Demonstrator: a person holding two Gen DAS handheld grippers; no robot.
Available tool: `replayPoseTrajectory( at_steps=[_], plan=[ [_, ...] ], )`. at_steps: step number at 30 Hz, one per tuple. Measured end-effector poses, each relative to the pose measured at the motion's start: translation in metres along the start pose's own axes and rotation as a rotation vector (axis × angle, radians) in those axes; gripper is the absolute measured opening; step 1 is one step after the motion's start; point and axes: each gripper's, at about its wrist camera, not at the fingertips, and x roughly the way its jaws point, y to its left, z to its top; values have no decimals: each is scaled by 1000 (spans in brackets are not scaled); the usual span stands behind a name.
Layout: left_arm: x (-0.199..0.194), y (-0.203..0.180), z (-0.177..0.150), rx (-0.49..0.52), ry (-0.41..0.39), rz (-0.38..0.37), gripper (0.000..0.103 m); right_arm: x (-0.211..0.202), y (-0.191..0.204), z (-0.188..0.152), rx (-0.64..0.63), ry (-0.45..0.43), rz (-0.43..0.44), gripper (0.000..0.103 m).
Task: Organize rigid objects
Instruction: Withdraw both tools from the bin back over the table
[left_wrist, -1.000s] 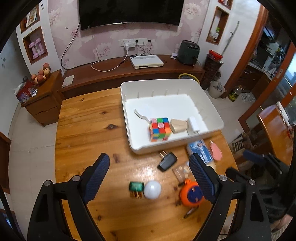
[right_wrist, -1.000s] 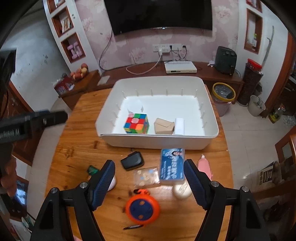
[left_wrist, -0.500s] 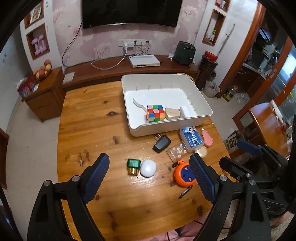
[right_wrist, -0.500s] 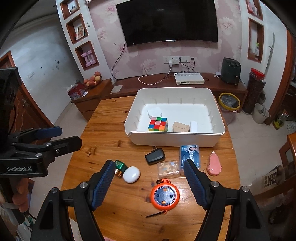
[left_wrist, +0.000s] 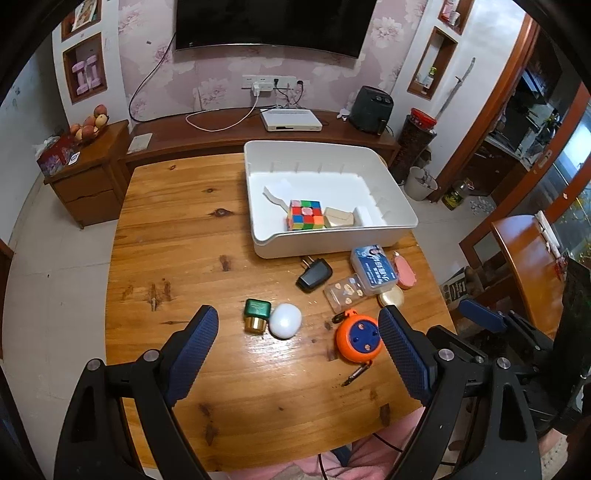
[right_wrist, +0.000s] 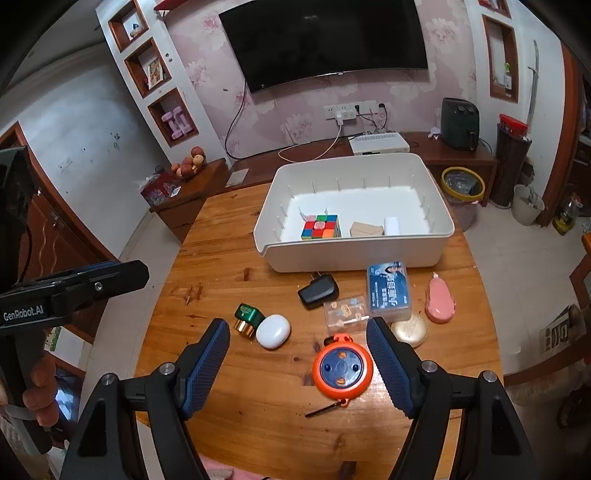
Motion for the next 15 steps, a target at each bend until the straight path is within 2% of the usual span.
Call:
replayPoseTrajectory(
  at_steps=[7,15],
  plan=[
    [-1,-16,-8,16,-14,-15,90,-14,-4,-13,-8,-14,-6,77],
    [-2,-11,-18,-49,-42,10,90,-17,-5,-24,-11,-25,-41,77]
  ],
)
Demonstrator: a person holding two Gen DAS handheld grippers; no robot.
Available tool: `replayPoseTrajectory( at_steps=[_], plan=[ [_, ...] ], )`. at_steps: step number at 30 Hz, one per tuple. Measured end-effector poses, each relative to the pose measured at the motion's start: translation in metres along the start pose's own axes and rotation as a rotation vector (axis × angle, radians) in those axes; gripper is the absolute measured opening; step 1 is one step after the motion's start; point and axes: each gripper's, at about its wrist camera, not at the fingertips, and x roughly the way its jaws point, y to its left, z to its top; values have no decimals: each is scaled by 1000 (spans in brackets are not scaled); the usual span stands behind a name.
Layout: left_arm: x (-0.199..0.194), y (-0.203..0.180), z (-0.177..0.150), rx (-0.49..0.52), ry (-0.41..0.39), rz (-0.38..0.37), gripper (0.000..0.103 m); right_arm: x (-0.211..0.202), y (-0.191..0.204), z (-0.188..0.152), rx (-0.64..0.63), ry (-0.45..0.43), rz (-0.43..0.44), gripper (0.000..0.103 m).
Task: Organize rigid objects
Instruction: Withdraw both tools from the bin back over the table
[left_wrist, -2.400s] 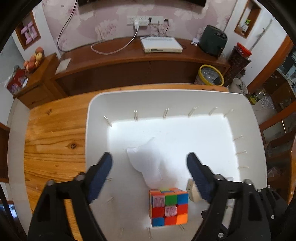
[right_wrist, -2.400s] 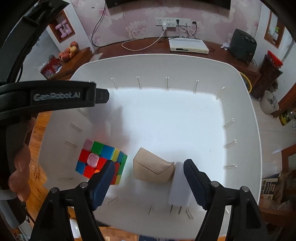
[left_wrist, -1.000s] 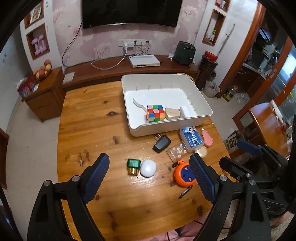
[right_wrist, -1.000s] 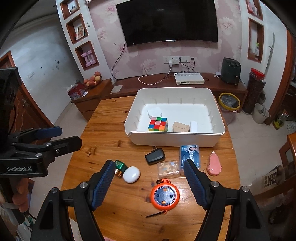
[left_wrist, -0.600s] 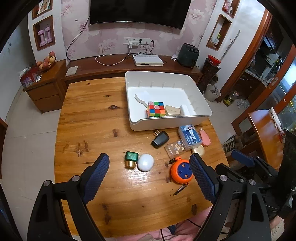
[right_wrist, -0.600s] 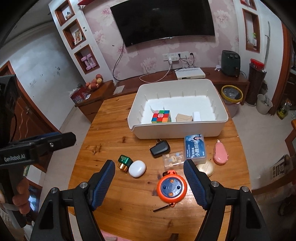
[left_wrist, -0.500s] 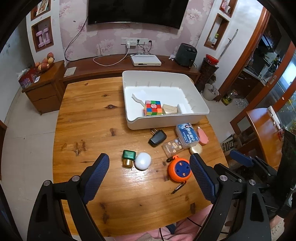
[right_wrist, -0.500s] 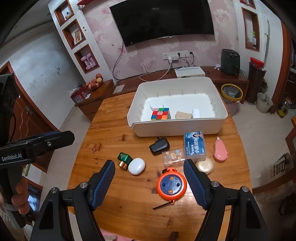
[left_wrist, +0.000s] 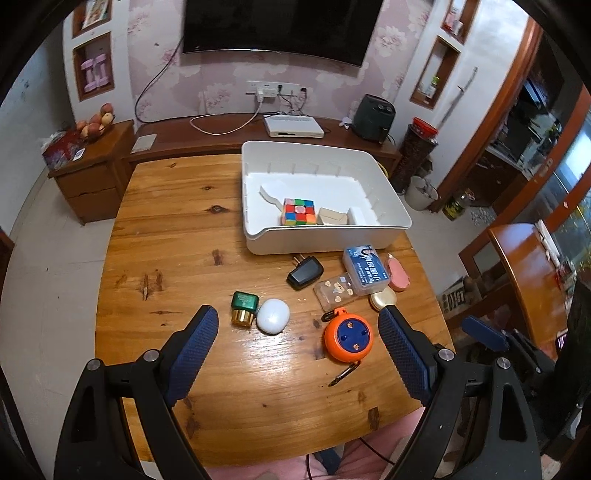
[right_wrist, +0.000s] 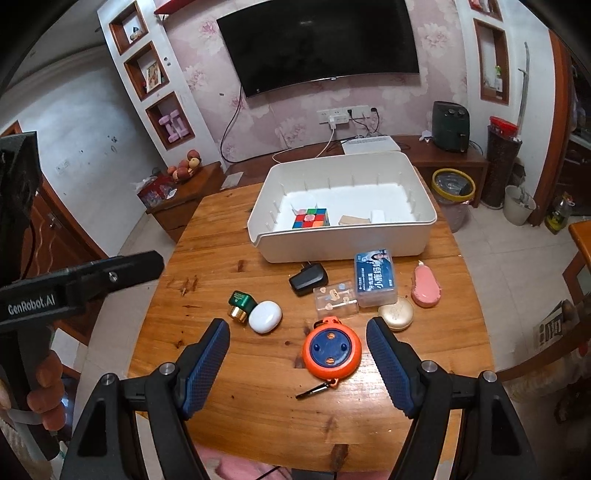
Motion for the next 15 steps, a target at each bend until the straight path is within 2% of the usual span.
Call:
replayPoseTrajectory(
  at_steps=[6,15],
  plan=[
    [1,13,-10,-46,-1,-7,90,-2,0,-11,-12,8,-20,77],
    [2,22,-18,-43,1,29,90,-3,8,-18,-43,7,-44,77]
  ],
)
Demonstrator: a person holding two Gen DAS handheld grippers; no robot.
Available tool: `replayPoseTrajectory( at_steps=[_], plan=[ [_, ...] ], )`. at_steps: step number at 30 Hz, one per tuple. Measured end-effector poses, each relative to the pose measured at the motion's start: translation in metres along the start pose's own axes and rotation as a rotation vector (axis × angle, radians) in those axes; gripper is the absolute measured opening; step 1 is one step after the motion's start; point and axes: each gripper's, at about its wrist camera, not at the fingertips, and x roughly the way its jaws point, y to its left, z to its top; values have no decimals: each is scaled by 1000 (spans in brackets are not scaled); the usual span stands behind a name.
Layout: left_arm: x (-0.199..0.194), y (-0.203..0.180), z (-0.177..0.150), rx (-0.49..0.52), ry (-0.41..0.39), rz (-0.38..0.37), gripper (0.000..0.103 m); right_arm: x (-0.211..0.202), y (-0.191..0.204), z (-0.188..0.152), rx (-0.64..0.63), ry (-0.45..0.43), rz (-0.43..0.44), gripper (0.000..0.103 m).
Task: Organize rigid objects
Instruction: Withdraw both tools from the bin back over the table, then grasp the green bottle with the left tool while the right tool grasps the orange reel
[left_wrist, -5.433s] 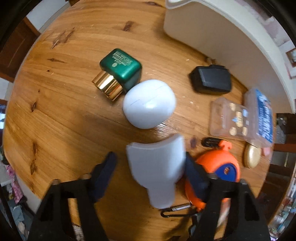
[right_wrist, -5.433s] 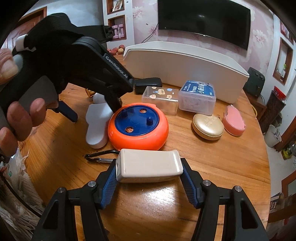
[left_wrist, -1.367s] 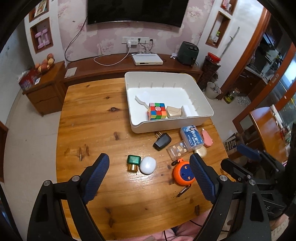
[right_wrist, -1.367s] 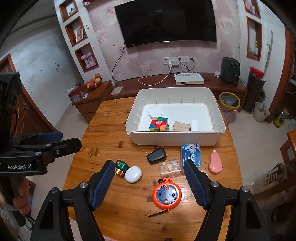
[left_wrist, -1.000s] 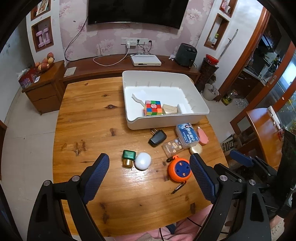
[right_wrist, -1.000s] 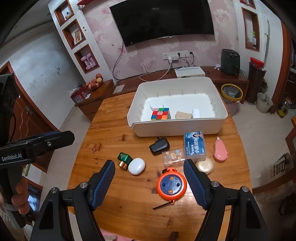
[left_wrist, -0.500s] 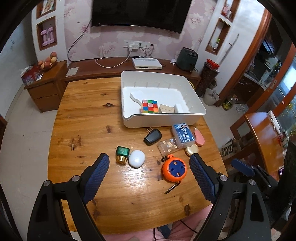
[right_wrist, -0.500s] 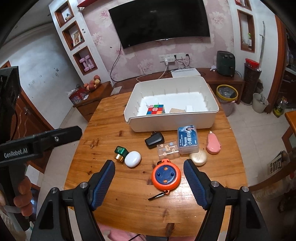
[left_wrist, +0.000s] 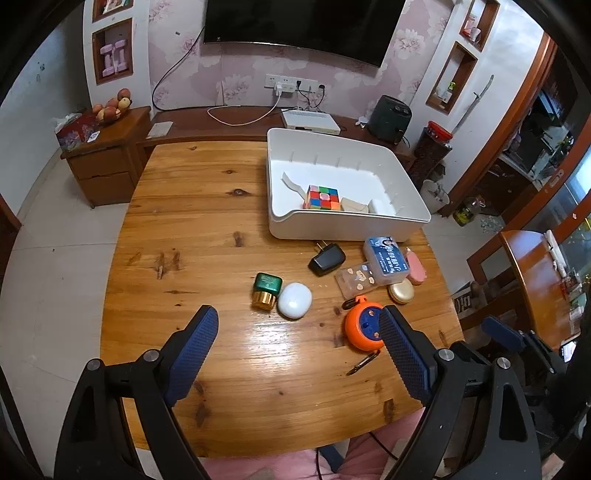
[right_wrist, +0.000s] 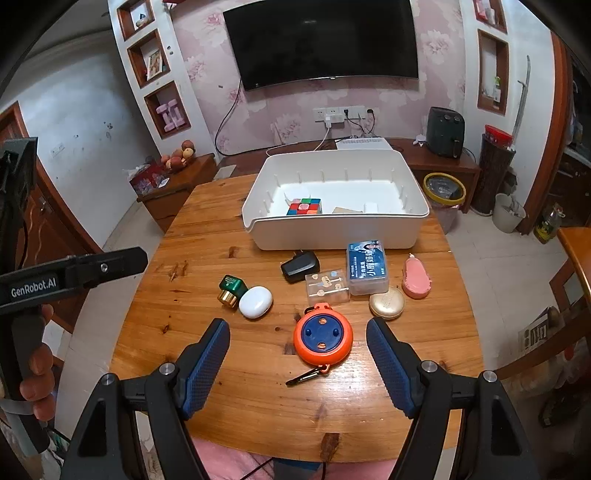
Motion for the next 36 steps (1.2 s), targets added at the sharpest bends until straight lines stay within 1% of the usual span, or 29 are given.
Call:
replayPoseTrajectory(
  at_steps=[4,10,14,16,24,29,33,36],
  plan=[
    [2,1,-1,8,-13,-1,90,6,5,3,-2,21,-4,77],
    [25,4,-3,39,21,29,90,22,12,11,-17,46,-2,77],
    [51,7,-1,67,51,65,90,42,11,12,-12,75,1,78],
    [67,10,1,70,71,75,90,57,7,11,-3,96,-5,81],
    [145,30,15,66,193,96,90,123,-19,3,51,218,-58,81],
    [184,36,20,88,246,95,90,152,-32,-4,98,271,-45,81],
    [201,37,19,120,276,97,90,166,-28,-4,62,292,-56,81],
    [207,35,18,155,282,111,90,174,-20,-6,9,300,-91,81]
  ],
)
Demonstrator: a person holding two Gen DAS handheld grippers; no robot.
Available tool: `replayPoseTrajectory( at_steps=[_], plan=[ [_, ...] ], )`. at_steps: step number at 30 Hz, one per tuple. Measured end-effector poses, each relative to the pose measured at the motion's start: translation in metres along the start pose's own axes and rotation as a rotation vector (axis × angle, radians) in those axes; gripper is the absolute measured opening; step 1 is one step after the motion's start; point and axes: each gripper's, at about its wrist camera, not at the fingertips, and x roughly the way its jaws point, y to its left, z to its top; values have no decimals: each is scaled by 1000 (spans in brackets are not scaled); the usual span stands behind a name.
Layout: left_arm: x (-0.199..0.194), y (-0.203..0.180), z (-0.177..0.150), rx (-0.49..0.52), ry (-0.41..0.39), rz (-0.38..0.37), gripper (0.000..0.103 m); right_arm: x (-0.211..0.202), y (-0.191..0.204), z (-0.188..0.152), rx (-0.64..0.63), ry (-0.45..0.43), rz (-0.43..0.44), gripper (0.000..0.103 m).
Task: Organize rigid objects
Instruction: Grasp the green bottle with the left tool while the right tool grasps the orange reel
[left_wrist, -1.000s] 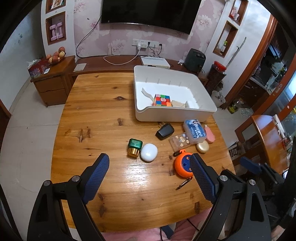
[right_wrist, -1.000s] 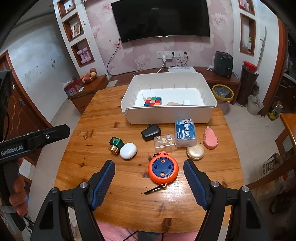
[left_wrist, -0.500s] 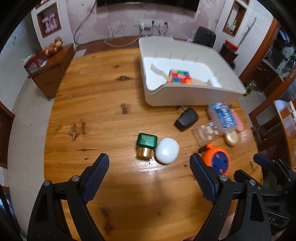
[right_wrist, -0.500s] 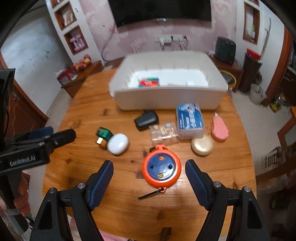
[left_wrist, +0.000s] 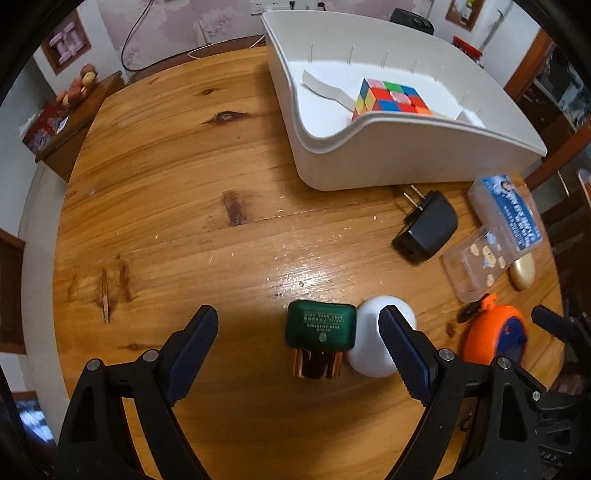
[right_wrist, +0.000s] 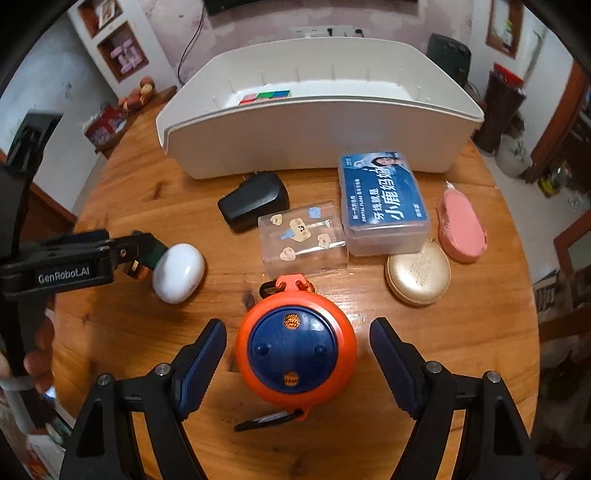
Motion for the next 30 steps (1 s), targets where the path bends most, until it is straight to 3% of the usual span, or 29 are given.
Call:
replayPoseTrajectory(
  at_steps=[9,14,19,30],
  plan=[
    [5,2,1,10,-6,37,90,19,17,-8,-80,19,-72,82],
    [12,8,-1,-39,13,30,90,21,16,-12,-94,3,-70,82],
    [14,9,-4,-67,2,17,90,33,13,-22,-111,46,-50,83],
    [27,12,4,-55,32,11,87,20,5,-34,-171,-39,-32,81]
  ],
)
